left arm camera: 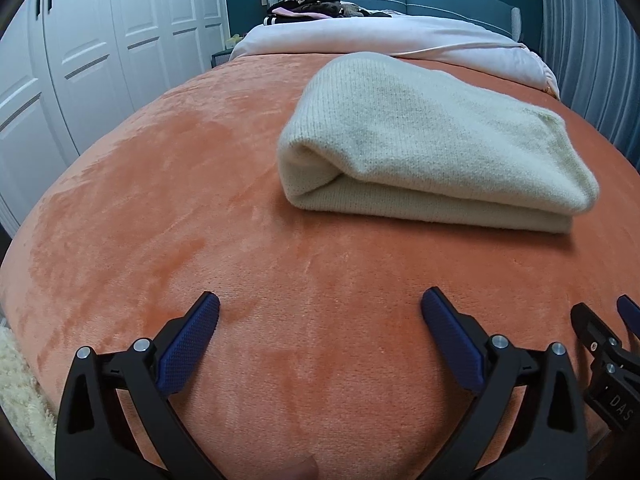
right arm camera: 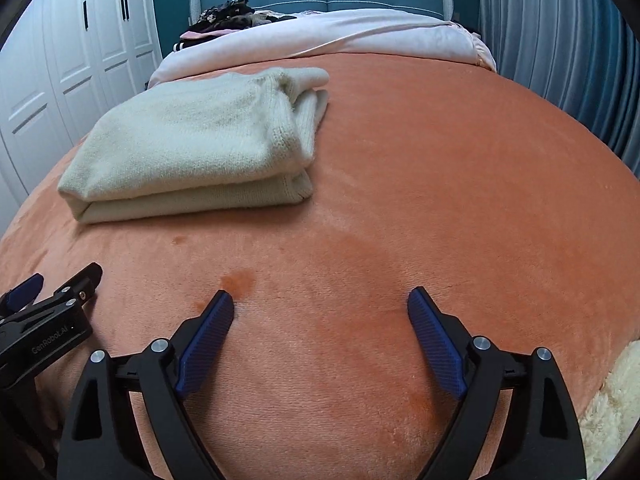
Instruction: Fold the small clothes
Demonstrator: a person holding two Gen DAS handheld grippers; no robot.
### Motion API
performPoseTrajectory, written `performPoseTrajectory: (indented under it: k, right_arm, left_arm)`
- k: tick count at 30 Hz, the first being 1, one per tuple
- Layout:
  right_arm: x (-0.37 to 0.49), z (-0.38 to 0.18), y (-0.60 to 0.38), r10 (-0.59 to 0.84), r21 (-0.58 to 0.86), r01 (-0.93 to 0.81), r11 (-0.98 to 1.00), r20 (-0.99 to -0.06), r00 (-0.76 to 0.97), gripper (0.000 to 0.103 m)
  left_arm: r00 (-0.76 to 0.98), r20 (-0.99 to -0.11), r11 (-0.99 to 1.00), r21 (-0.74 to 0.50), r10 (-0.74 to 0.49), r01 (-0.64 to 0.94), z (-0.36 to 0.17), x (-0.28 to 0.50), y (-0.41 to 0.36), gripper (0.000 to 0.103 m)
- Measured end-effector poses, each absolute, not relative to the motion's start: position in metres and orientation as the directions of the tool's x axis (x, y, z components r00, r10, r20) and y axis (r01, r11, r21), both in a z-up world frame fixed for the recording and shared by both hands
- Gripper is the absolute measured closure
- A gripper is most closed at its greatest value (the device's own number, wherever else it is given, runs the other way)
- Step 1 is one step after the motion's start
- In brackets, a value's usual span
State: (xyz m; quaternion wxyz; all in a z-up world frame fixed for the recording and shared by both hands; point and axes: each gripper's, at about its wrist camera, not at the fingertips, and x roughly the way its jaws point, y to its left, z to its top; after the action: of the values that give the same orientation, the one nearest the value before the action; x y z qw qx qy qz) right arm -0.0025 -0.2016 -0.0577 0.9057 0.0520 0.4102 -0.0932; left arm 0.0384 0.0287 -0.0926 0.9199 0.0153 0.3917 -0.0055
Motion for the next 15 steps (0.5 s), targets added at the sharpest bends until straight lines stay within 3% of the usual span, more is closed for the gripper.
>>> performPoseTrajectory:
  k: [15]
  right_arm:
    - [-0.005,-0.061,-0.187,-0.148,-0.006,0.218,0.976,-0.751,0.643,0.016]
  left_arm:
    - [0.692,-0.722,0.999,0.027,0.006,0.019,-0.094,0.038,0.026,0.005]
